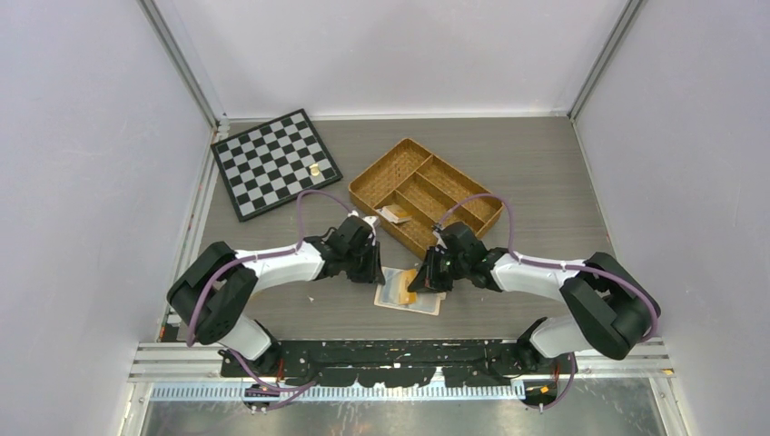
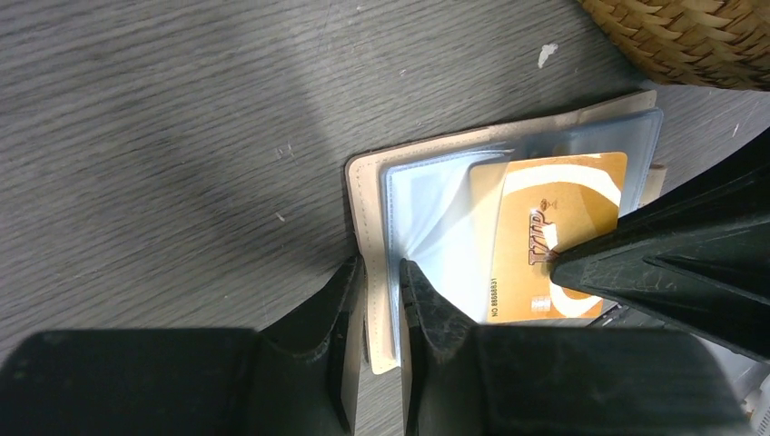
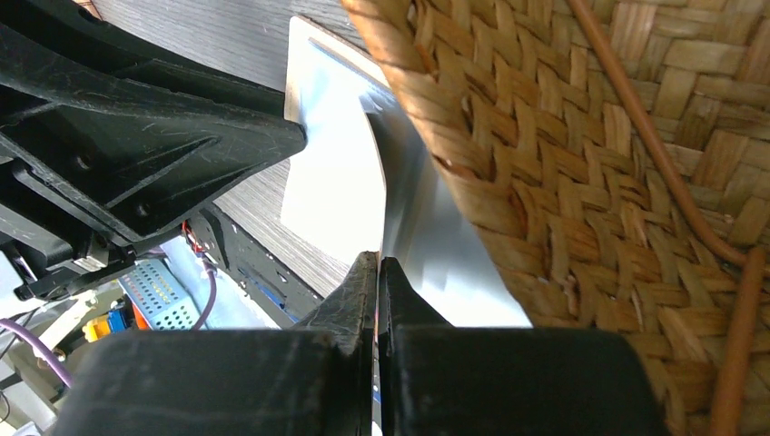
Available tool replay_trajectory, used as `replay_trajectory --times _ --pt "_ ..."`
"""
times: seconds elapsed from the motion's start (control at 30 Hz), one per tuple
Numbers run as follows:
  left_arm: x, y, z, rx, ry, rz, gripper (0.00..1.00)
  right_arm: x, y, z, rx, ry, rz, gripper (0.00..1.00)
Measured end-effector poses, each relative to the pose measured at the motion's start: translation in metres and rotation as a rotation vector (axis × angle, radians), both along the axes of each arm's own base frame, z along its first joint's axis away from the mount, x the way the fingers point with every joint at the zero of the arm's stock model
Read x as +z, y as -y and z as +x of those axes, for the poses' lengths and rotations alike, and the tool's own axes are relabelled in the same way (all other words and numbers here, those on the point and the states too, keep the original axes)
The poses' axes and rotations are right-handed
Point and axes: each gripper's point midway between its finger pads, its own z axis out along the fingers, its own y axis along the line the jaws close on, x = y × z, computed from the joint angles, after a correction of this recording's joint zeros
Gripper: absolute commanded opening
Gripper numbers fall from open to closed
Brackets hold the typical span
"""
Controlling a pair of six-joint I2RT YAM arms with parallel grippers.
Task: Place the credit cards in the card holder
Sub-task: Insert the credit card into the card holder.
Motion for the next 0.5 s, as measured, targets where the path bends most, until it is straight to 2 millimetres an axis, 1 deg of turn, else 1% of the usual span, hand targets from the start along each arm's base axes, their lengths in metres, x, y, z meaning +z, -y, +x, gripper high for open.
replay_trajectory --times 0.5 --pt "-0.0004 0.0033 0.0026 0.002 0.013 -0.006 0.0 0.0018 0.0063 -0.0022 -0.023 -0.016 -0.032 0.01"
